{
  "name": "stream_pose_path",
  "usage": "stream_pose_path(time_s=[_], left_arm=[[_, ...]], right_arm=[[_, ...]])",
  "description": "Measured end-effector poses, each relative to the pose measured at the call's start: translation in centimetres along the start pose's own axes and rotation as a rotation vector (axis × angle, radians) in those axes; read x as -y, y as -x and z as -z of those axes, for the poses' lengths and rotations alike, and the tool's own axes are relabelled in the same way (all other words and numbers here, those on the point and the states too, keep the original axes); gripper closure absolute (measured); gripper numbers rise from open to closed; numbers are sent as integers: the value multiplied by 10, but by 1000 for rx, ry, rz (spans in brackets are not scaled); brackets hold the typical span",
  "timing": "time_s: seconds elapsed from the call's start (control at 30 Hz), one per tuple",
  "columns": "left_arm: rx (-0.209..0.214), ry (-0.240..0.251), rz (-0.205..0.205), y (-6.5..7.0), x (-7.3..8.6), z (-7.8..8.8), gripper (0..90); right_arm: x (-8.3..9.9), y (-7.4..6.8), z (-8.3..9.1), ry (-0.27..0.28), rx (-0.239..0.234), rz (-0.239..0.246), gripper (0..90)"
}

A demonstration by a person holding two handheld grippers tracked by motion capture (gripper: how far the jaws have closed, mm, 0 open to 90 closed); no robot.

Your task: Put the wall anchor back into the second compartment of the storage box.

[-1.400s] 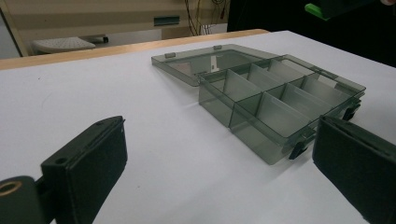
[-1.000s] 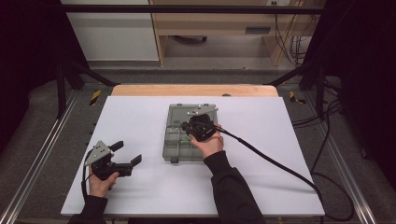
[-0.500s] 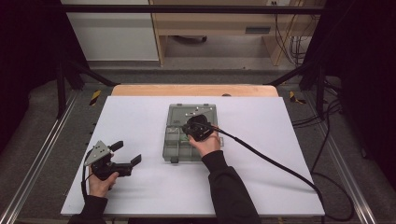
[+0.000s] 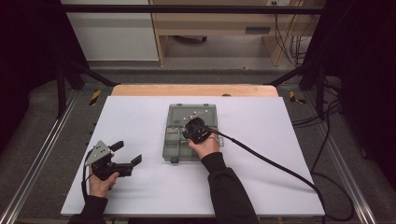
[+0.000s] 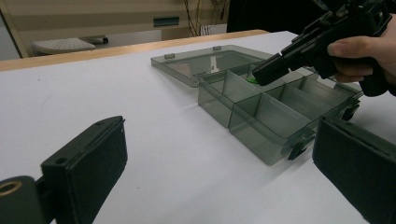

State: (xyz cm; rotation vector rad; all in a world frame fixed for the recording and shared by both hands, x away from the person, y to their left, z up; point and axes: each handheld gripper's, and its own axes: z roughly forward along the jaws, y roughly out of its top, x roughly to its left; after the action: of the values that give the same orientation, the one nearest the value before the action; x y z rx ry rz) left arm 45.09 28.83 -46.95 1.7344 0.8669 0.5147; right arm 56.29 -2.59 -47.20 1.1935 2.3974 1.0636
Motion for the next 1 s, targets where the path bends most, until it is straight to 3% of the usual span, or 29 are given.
stream_pose_path(time_s=[0.1, 0.2, 0.33, 0.63, 0.77, 1.0], left_arm=[[0, -1, 1, 0, 0, 0, 30], [0, -1, 1, 0, 0, 0, 30], [-1, 0, 2, 0, 0, 0, 30], [-2, -4, -1, 0, 0, 0, 30], [-2, -6, -4, 0, 0, 0, 30], [-2, -9, -6, 1, 1, -1, 29]], right_arm=[[1, 0, -2, -8, -2, 6, 841], [0, 0, 0, 11, -19, 8, 748], [-3, -1, 11, 81, -5, 28, 586], [-5, 3, 55, 255, 4, 43, 156], [5, 11, 72, 302, 17, 54, 106], [29, 30, 99, 308, 45, 52, 39]])
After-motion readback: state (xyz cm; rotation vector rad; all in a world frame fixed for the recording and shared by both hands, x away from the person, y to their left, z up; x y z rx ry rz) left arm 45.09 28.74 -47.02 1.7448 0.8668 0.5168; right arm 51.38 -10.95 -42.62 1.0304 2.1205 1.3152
